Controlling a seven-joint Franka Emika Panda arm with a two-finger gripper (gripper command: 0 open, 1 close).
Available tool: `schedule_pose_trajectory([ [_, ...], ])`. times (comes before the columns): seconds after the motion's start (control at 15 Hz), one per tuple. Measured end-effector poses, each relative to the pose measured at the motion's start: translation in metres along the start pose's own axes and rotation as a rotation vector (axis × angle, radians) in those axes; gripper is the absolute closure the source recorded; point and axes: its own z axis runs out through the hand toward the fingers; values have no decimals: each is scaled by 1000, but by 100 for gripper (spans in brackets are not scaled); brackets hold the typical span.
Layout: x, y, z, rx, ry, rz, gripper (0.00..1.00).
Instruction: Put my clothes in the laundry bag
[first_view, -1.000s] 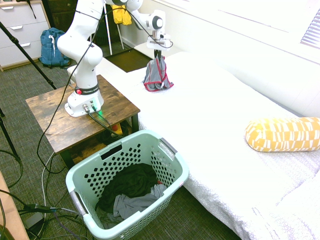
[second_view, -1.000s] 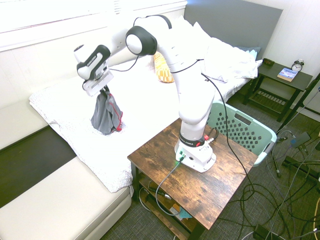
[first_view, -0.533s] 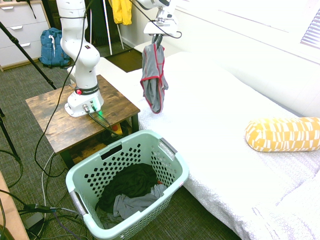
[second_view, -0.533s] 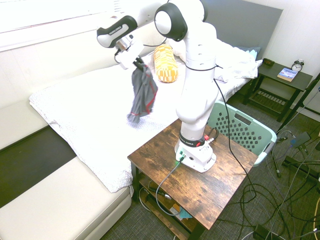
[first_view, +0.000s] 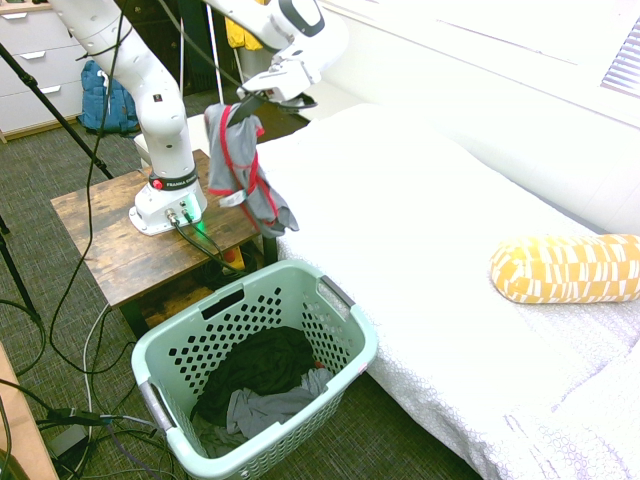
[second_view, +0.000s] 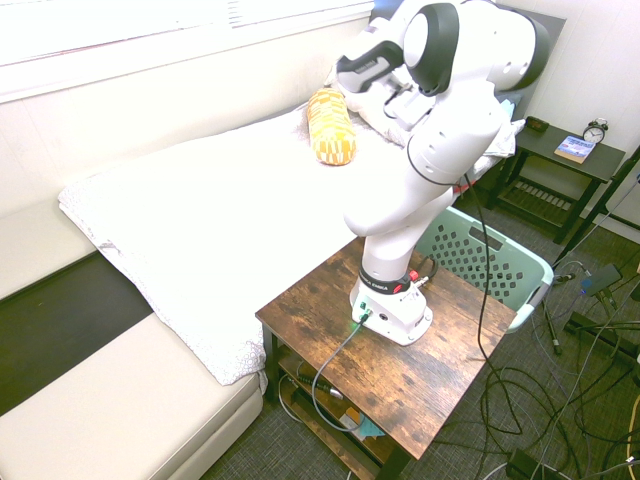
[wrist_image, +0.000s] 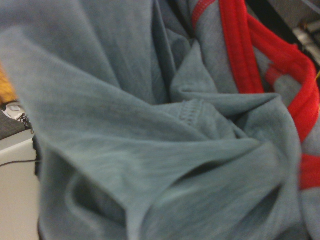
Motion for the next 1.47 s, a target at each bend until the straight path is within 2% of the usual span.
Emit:
schedule_pose_trajectory([
  [0.07,10,12,35,6,22,49,100],
  [0.2,27,25,75,28,102,137,100],
  [0.4,49,-2,94,41,198,200,100],
  [0.47,54,-18,100,38,206,199,0],
  [0.8,86,-99,129,106,224,261,0],
  [1.0,95,-144,137,140,215,251,0],
  [1.27,123,-144,132,147,220,279,0],
  [1.47,145,-123,110,243,252,358,0],
])
